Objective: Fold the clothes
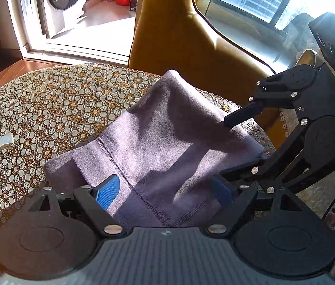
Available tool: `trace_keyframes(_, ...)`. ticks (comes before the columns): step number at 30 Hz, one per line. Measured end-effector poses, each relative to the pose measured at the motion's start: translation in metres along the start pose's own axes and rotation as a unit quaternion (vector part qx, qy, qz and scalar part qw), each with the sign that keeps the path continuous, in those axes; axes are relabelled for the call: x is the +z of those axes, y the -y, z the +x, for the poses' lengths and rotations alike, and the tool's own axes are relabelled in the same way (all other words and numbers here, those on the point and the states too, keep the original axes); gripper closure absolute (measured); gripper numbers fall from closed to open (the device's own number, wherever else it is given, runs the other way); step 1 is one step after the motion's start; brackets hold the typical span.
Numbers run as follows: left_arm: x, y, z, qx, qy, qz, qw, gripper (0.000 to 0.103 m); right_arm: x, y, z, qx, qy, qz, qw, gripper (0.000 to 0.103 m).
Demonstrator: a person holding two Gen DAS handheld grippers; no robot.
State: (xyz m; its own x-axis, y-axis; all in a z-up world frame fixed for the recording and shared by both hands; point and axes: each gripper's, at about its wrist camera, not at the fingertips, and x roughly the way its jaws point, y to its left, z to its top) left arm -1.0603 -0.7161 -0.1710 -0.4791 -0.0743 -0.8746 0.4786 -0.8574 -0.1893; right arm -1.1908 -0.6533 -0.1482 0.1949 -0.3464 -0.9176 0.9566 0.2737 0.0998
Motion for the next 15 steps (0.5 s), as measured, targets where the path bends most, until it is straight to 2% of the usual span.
trace_keyframes(5, -0.01, -0.01, 0.013, 0.001, -0.007, -0.014, 0.9999, 0.019, -0.01, 0.009, 0.02, 0.006, -0.015, 0.03, 0.999, 0.0)
trace_keyframes(8, -0.013, -0.007, 0.018, 0.008, -0.012, -0.008, 0.9999, 0.019, -0.012, 0.006, 0.025, 0.002, -0.017, 0.025, 1.0, 0.0)
trace_keyframes(11, -0.008, -0.005, 0.012, 0.014, -0.02, -0.01, 0.9996, 0.018, -0.009, 0.003, 0.023, -0.005, -0.025, 0.024, 0.999, 0.0)
trace_keyframes(15, -0.002, -0.006, -0.021, 0.034, -0.019, -0.045, 0.9982, 0.018, -0.004, 0.002, -0.005, -0.01, -0.001, 0.046, 0.999, 0.0)
